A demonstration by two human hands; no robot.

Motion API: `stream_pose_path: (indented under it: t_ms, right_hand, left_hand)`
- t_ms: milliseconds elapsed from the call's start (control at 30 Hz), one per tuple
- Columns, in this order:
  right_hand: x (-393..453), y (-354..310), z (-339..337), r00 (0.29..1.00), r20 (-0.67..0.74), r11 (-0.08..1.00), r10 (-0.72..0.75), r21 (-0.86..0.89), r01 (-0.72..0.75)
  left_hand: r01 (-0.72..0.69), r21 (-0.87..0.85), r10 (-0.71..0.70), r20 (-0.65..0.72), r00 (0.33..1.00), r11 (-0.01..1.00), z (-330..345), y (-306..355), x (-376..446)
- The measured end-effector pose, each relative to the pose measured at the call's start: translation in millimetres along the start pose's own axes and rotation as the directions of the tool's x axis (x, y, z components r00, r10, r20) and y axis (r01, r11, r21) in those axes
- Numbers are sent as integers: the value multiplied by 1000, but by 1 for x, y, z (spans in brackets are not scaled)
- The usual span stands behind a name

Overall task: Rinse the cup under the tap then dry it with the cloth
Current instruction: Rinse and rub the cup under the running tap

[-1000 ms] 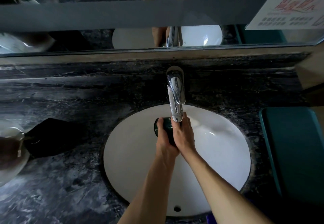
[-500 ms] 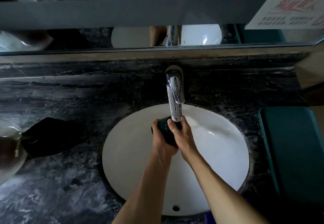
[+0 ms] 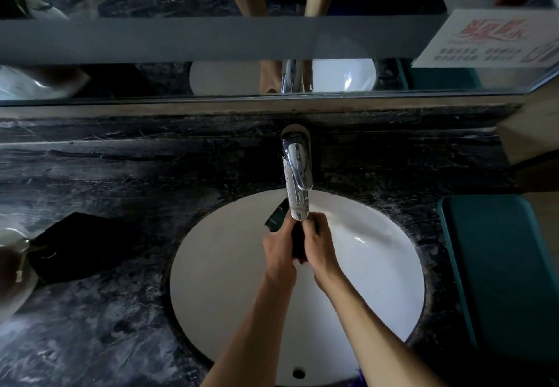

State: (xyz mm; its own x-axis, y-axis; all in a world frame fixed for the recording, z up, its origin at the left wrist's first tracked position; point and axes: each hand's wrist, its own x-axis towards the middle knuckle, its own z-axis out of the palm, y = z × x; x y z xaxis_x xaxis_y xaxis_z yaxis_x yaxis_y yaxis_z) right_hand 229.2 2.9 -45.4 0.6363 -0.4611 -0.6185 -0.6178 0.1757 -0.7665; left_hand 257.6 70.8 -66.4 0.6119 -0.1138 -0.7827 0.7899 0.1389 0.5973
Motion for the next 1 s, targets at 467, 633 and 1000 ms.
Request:
stream_pose_path:
  t_ms: [467,633,1000]
  right_hand:
    - [-14,9,-5,997,-52,995,63,84,-59]
    - [-8,0,-15,933,133,914,333,199,-355]
    - [-7,10,-20,951,210,947,225,182,-264]
  left_hand:
    - [-55,68,44,149,988,996,-4,12,-14]
    - [-49,9,46,248,968,999,-13,10,-5]
    - [-351,185,295,275,915,918,-20,5,-5]
